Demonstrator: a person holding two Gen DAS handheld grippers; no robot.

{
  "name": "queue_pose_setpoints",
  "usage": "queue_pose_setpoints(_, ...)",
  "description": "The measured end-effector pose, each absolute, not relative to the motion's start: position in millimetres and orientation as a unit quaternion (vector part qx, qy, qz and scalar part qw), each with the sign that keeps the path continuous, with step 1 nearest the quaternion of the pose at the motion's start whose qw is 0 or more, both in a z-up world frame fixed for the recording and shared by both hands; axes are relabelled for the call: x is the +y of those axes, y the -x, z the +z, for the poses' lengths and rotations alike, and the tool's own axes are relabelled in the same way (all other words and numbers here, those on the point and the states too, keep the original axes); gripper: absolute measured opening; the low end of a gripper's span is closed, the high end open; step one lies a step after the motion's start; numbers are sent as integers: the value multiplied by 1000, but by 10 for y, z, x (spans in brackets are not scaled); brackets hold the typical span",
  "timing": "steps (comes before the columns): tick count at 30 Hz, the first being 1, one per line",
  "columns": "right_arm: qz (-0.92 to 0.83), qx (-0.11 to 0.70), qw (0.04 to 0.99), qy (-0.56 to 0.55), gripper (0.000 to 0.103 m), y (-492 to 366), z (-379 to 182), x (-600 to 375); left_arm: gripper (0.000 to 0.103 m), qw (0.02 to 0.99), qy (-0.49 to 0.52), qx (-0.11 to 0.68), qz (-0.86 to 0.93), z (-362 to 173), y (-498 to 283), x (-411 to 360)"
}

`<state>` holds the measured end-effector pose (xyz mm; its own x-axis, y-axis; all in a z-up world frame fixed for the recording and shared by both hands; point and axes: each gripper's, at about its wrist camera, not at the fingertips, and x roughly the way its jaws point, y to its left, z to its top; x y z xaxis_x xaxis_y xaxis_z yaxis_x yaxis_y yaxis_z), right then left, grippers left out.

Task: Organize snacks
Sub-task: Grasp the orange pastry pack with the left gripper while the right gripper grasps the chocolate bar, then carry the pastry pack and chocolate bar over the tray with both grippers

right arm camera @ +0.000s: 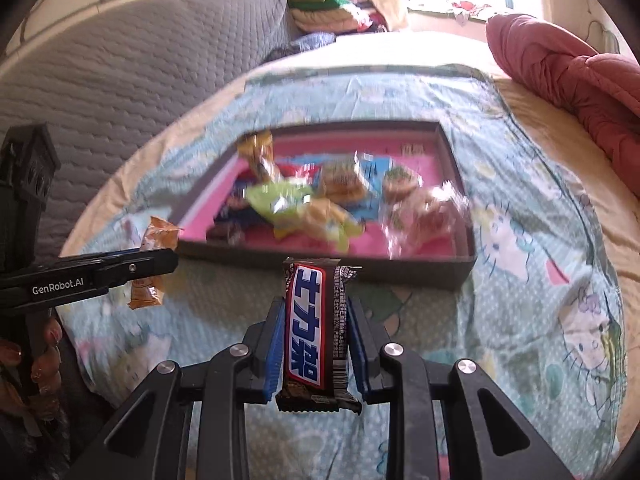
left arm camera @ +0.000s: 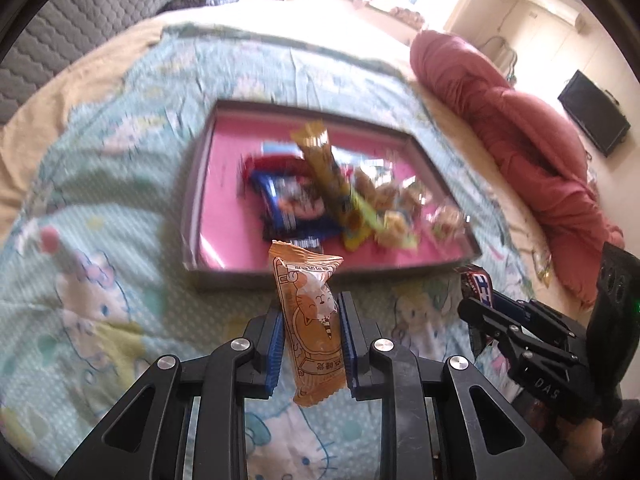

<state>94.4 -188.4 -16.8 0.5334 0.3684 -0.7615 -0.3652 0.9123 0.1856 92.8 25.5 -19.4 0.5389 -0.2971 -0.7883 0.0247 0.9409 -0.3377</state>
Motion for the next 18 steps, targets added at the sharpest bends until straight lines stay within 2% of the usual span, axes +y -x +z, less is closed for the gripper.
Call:
queue_pose_setpoints(7, 220, 418, 880, -35, 29, -1139, -57, -1971, 25, 875, 140, 457, -79, -129, -1018, 352)
queue_pose_setpoints(18, 230, 382, 895, -30, 29, -1439, 56, -1946, 25, 886, 130, 441, -59, -233, -1304, 410)
